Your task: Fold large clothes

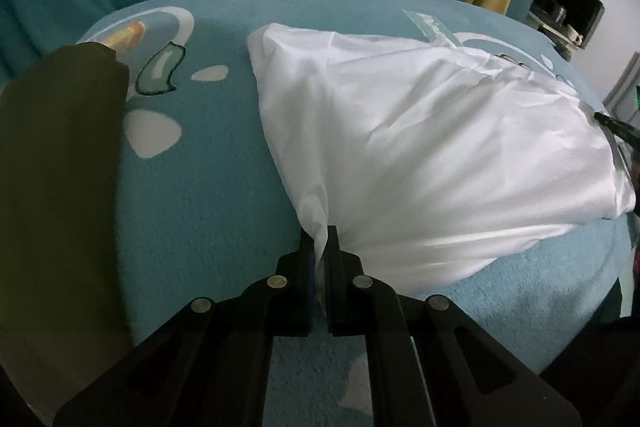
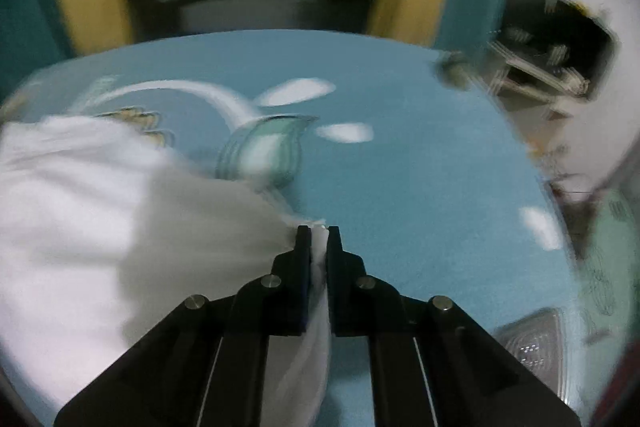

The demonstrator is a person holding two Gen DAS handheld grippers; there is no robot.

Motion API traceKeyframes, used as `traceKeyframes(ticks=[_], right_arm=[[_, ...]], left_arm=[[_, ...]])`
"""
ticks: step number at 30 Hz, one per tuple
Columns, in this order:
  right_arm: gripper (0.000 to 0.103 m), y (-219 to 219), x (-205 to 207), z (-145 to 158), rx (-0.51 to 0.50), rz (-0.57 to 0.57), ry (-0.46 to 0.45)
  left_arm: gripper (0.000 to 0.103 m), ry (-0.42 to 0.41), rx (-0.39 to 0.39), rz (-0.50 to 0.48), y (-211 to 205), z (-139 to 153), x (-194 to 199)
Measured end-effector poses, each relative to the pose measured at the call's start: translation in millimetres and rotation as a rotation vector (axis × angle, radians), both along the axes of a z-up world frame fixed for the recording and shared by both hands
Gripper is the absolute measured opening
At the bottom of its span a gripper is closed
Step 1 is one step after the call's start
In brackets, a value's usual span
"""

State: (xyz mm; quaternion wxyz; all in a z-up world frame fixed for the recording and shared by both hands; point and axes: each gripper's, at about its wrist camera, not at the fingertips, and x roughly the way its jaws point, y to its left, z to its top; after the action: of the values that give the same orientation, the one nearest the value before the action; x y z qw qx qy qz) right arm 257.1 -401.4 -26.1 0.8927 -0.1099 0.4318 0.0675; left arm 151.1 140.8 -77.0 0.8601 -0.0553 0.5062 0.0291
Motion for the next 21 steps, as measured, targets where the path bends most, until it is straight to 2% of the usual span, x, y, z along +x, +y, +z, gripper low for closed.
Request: traceKeyframes(ticks=[3,6,7,9,11,13,16,21], right_arm=[[0.006,-22.7,8.2,4.6,0.055,-0.078,-0.007],[0.011,-26.6,5.7,10.1,-0.001,-0.123,-0.022],[0.017,-28.0,2.2,12.8,-0.001,-0.13,-0.026],[0.031,-27.8,-6.8,19.1,0.02,-0.123,-0.037],[0.048,-19.9,-19.2,25.7,0.048,-0.105,-0.057],[0.052,-12.6,-30.8,30.4,0.083,-0.073,-0.071],[0.053,2.2,-45.1,31.6,0.138,-0.037,-0.069],[0.053,30.0,-63.7,29.6,0.214,0.026,-0.068]], left_arm=[[0.006,0.009,-0.009,0.001,-0.4,-0.9,3.9],[0.012,0.025,-0.026,0.009,2.2,0.4,10.2],[0.015,0.025,-0.025,0.012,3.3,2.4,13.2],[0.037,0.013,-0.002,0.019,5.1,6.9,17.4],[0.047,-0.021,0.004,0.028,10.4,16.0,23.5],[0.048,-0.061,-0.006,0.038,16.6,26.8,32.8],[0.05,-0.11,0.01,0.037,22.2,32.3,51.6],[0.051,-0.109,0.036,0.077,33.3,19.6,97.5]])
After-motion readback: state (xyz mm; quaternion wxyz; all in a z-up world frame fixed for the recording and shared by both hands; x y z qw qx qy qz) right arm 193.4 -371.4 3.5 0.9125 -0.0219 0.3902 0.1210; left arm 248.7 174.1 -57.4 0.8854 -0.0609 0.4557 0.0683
